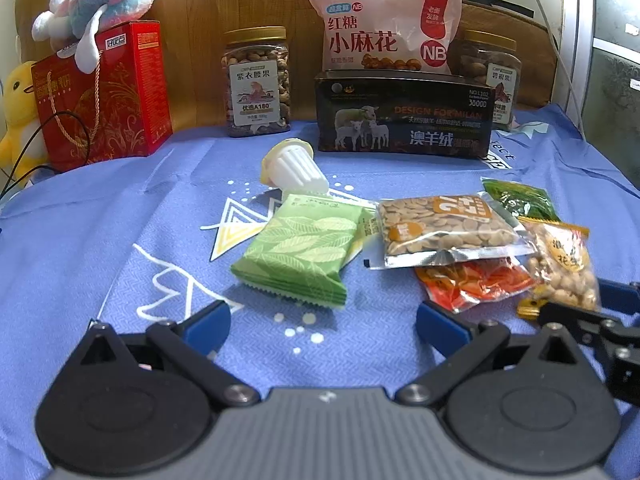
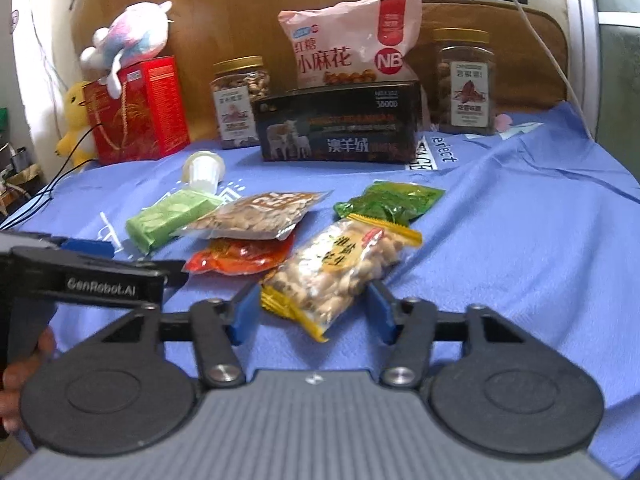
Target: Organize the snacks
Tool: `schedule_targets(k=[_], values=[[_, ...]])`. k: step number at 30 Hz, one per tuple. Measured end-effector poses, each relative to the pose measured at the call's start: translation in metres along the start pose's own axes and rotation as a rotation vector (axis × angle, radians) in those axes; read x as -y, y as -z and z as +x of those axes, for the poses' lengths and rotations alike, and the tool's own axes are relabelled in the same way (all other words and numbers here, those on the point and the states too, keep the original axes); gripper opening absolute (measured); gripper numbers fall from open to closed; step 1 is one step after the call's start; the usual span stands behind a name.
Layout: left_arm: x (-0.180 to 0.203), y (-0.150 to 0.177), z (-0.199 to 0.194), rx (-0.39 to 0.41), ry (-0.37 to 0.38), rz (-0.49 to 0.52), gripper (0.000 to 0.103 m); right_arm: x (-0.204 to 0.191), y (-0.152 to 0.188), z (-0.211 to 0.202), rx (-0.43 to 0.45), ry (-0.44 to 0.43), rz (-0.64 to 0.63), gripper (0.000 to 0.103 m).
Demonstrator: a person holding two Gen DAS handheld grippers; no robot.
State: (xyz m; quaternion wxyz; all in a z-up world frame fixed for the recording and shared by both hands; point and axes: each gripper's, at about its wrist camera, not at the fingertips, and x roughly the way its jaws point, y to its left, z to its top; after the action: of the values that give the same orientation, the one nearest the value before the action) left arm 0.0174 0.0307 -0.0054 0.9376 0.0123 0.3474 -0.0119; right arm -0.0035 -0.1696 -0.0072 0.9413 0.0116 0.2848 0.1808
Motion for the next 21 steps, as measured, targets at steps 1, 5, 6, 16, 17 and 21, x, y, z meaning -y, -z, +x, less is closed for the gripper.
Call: schedule_targets(k=[1,5,6,16,17,21], values=[[0.000,0.000,0.000,0.000,0.000,0.000,0.103,0.002,0.001,-0.003,0.000,-0.008,-0.002,0.049],[0.000,0.000,0.000,0.000,-0.003,0.000,0.103,0.009,0.006,-0.014,-0.002,-0.052,-0.013,0.046],[0.000,0.000,0.000,0.000,-0.004,0.001,0.103,0.010,0.007,-0.017,-0.002,-0.059,-0.026,0.046],[0.008,-0.004,-0.002,-0.014,-0.062,0.027,0.103,0.033,0.017,-0.032,0.018,0.020,0.019,0.047],[0.011,-0.004,-0.004,-0.018,-0.077,0.032,0.103,0.032,0.018,-0.032,0.021,0.023,0.013,0.047],[0.020,-0.009,-0.010,-0.022,-0.093,0.032,0.103,0.031,0.022,-0.033,0.040,0.030,-0.012,0.048]])
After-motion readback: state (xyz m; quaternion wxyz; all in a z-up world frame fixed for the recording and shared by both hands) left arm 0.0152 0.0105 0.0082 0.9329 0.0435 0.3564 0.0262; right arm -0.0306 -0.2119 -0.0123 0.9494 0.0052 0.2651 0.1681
